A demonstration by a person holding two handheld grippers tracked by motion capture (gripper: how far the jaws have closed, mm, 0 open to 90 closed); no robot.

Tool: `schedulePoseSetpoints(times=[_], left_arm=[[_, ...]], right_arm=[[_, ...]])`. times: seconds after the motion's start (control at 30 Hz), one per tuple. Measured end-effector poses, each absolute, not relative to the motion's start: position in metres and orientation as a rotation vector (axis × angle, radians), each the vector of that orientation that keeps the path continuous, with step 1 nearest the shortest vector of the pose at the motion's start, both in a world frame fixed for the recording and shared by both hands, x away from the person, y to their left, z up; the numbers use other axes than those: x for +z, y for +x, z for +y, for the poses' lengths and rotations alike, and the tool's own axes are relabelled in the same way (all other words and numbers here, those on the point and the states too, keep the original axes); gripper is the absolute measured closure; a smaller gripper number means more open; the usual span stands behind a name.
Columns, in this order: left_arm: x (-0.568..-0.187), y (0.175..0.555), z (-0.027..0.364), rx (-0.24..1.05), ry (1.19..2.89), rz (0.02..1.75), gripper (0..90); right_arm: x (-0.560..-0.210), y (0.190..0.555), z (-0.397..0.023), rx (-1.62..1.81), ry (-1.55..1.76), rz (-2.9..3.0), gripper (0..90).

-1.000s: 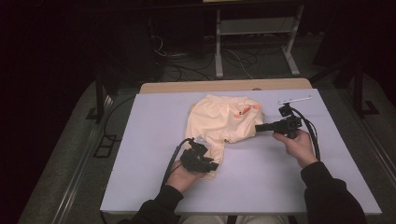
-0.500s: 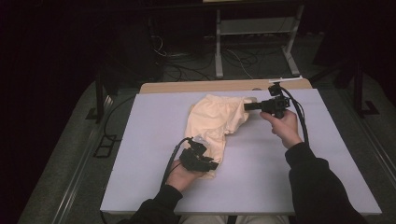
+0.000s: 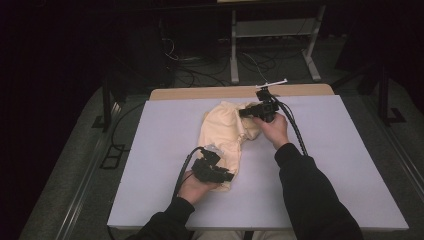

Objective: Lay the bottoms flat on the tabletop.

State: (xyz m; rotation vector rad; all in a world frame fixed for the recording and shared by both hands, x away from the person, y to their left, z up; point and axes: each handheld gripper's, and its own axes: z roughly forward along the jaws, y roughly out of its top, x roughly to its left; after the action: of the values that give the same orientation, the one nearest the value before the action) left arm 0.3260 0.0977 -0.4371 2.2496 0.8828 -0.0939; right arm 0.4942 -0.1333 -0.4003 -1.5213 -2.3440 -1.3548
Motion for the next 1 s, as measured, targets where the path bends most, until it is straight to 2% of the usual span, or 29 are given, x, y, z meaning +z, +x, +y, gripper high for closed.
schedulePoseSetpoints(times=[0.17,0.27,0.37,0.47,0.77,1.0], left_arm=[[-0.438,0.326,0.099,-0.104,2.236,0.892,66.2],[-0.438,0.326,0.099,-0.105,2.233,0.894,66.2],[-0.438,0.326,0.099,-0.107,2.231,0.896,66.3],[-0.438,0.327,0.099,-0.109,2.23,0.899,66.3],[-0.439,0.327,0.099,-0.117,2.225,0.901,66.3],[-0.439,0.327,0.1,-0.119,2.223,0.903,66.3]], right_arm=[[-0.414,0.495,-0.126,-1.28,-1.514,-2.427,76.8],[-0.407,0.492,-0.127,-1.289,-1.523,-2.461,70.0],[-0.393,0.485,-0.132,-1.328,-1.516,-2.524,59.6],[-0.383,0.479,-0.142,-1.362,-1.514,-2.546,54.1],[-0.377,0.474,-0.179,-1.38,-1.593,-2.487,45.8],[-0.383,0.472,-0.19,-1.348,-1.633,-2.478,41.4]])
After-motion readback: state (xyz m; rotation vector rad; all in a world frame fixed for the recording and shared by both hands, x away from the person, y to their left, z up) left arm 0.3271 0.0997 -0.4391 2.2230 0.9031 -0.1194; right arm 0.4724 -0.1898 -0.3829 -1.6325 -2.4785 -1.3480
